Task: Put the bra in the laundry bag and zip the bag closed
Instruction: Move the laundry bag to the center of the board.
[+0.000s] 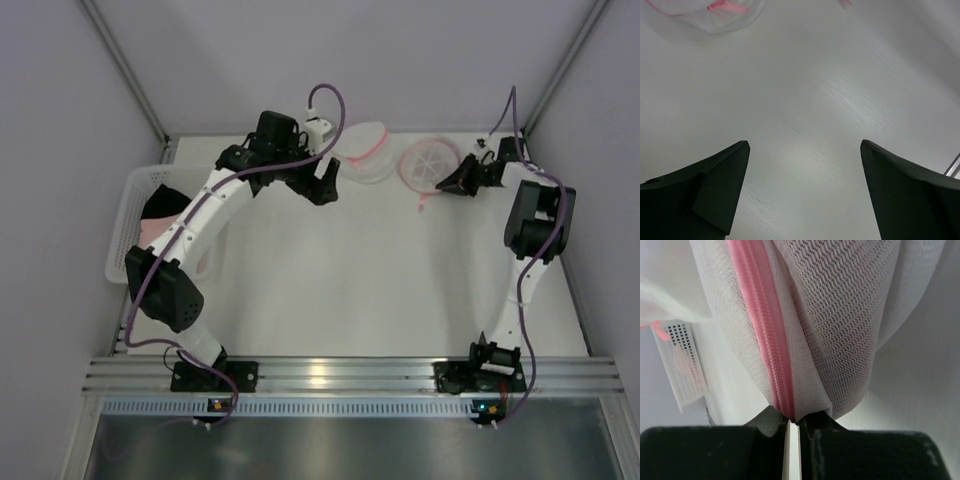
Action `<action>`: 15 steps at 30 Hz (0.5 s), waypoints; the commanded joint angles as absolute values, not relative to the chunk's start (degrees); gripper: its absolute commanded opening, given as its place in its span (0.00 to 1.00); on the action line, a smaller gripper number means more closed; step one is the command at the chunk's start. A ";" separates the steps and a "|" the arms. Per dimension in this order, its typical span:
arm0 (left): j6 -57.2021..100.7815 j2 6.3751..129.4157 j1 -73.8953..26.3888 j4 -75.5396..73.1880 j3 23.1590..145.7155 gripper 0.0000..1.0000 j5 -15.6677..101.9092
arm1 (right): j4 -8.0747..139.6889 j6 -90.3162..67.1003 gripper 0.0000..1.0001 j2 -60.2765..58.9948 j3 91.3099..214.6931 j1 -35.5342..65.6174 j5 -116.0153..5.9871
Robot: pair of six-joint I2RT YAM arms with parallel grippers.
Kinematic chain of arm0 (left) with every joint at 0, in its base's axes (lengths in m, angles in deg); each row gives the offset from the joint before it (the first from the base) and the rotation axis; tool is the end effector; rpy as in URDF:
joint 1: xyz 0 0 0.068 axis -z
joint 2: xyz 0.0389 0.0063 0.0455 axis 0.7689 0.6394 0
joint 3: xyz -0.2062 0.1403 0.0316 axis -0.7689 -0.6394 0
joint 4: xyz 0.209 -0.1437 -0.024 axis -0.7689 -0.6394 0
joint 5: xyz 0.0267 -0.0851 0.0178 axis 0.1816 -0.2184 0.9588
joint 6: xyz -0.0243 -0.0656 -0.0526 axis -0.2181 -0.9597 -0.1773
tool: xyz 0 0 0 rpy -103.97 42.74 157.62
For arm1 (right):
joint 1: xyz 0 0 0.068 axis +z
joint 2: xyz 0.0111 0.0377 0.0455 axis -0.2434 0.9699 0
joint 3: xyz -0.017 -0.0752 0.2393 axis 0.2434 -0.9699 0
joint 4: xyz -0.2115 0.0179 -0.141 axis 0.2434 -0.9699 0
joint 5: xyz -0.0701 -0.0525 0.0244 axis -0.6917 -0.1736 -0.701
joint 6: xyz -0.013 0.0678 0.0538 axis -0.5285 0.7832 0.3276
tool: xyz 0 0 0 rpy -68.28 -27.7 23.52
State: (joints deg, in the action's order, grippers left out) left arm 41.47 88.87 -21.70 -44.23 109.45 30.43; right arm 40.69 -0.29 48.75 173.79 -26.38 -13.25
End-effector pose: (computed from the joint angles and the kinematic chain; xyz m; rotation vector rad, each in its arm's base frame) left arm 0.3344 -0.2136 0.3227 0.9023 2.1015 -0.6026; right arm 0.4721 -0.0425 0.1064 0.3463 2.4249 1.1501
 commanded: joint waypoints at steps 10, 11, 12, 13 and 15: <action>33.55 90.58 -29.69 -47.14 110.44 0.98 29.23 | 45.05 4.08 0.61 46.52 177.39 -25.33 -13.17; 33.63 90.66 -29.86 -46.96 110.44 0.98 29.15 | 44.00 2.16 0.64 45.29 177.13 -25.51 -13.43; 33.55 90.84 -29.95 -47.05 110.44 0.98 29.23 | 42.34 0.93 0.71 43.28 176.95 -25.60 -13.78; 33.55 90.93 -29.95 -47.14 110.53 0.98 29.32 | 38.75 -1.96 0.75 42.13 177.12 -25.77 -13.96; 33.89 92.24 -30.04 -48.01 111.58 0.98 30.37 | 34.26 -5.22 0.86 38.80 177.56 -26.30 -15.53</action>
State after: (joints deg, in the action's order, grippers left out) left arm 34.56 90.81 -29.96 -47.35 109.35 29.86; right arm 39.97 1.19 48.67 176.37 -25.70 -14.23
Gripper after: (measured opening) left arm 0.982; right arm 0.807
